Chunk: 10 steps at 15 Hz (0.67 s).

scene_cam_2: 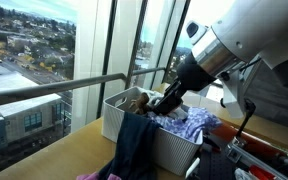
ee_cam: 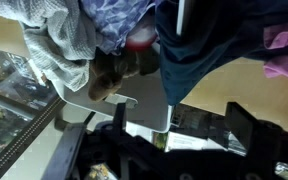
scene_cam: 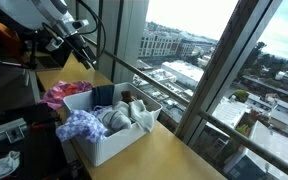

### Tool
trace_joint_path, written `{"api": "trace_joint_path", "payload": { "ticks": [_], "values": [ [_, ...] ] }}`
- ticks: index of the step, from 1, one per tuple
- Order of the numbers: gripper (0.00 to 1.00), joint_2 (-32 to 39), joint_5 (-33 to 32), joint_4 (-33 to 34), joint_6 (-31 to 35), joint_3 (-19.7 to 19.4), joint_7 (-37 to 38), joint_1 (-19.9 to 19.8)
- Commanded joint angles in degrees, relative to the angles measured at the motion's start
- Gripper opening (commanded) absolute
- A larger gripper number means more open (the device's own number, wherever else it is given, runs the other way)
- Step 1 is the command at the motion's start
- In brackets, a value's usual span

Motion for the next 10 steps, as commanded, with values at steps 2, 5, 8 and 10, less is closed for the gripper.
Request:
{"api": "trace_joint_path", "payload": {
  "ticks": [2,5,8,10],
  "values": [
    [1.00,13.02,0.00,5.77,9.56,0.28,1.28,0.74],
    [1.00,22.66,-0.68,10.78,13.19,0.29,1.35,1.92],
    [1.00,31.29,-0.76,15.96,14.23,-0.14,0.61,3.48],
    [1.00,36.72,-1.02,19.27,14.39,-0.60,0.27,4.16]
  ]
}}
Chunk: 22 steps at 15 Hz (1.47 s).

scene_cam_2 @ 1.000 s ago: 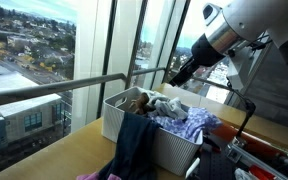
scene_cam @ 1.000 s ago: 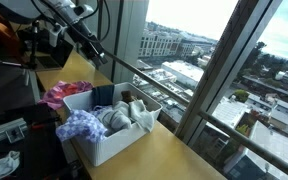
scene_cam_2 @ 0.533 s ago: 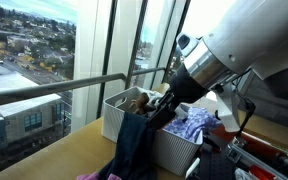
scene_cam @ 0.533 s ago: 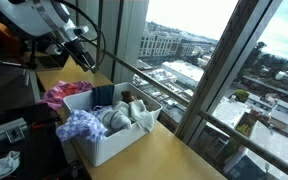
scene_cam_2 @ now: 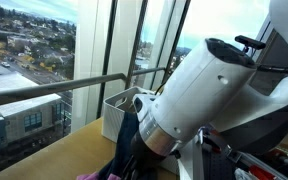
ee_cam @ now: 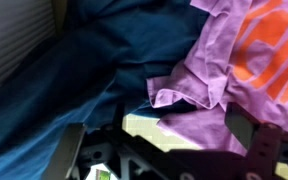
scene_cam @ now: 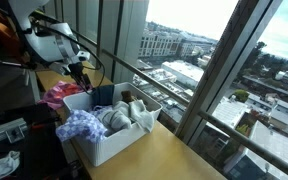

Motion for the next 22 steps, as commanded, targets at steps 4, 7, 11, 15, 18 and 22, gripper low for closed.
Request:
{"api": "trace_joint_path", "payload": {
  "ticks": [4,7,11,15,18,22],
  "values": [
    [1.00,17.66,-1.16,11.97,0.09,-1.64,-1.70,1.66],
    [1.00,22.60,2.75,15.39,1.56,-7.16,-5.18,5.62],
    [0.72,23.38,7.76,16.82,3.89,-10.20,-9.32,7.90],
    [0.43,21.87,12.38,16.22,4.99,-12.32,-11.93,9.50],
    [0.20,19.73,15.99,15.36,4.65,-13.48,-14.13,10.50],
    [0.00,13.76,19.75,12.23,3.82,-15.86,-17.48,11.36]
  ]
}}
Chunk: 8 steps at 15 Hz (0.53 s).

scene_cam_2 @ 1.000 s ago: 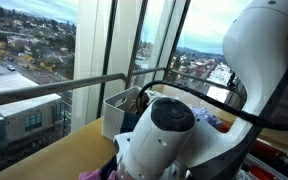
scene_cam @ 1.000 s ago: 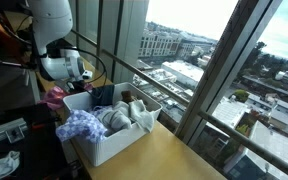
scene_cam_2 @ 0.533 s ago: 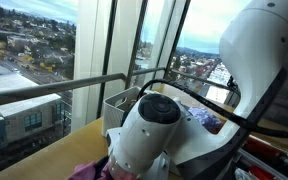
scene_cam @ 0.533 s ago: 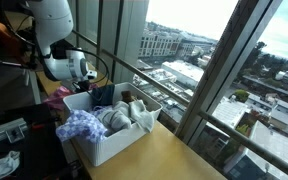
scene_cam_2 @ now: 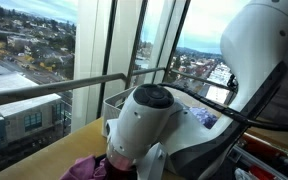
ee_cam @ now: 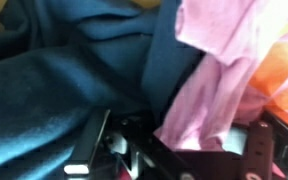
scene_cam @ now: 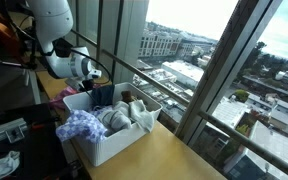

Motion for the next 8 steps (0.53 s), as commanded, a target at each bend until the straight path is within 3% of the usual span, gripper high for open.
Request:
{"api": "trace_joint_path", "payload": {
  "ticks": [1,8],
  "values": [
    [0.00,-5.90,3.84,-3.86,0.10,-3.86,-4.11,1.54],
    [0.00,-25.05,2.32,-12.01,-2.88,-9.37,-5.80,1.73]
  ]
}}
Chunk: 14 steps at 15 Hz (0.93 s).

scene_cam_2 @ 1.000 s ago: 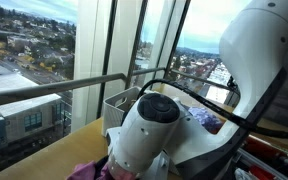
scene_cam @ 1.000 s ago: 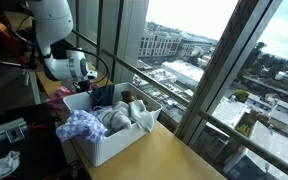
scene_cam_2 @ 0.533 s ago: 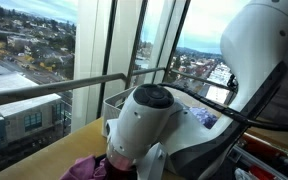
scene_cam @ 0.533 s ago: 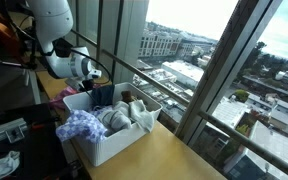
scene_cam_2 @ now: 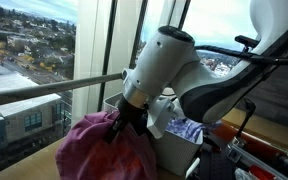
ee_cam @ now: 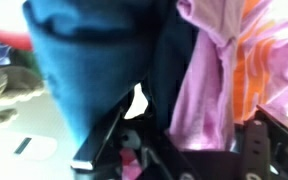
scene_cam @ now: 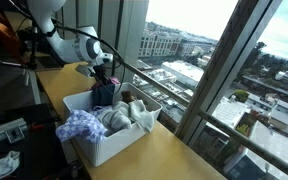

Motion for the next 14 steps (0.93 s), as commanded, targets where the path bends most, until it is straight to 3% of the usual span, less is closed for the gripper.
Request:
{"api": "trace_joint_path", "payload": {
  "ticks": [1,8,14],
  "values": [
    [0.00,-12.73,-0.71,-6.25,-3.38,-2.19,-1.21,0.69],
    [0.00,-31.60,-2.19,-9.34,-14.70,1.77,-4.56,-8.01],
    [0.00,-37.67,-3.24,-8.38,-19.34,4.53,-8.60,-17.98]
  ]
}}
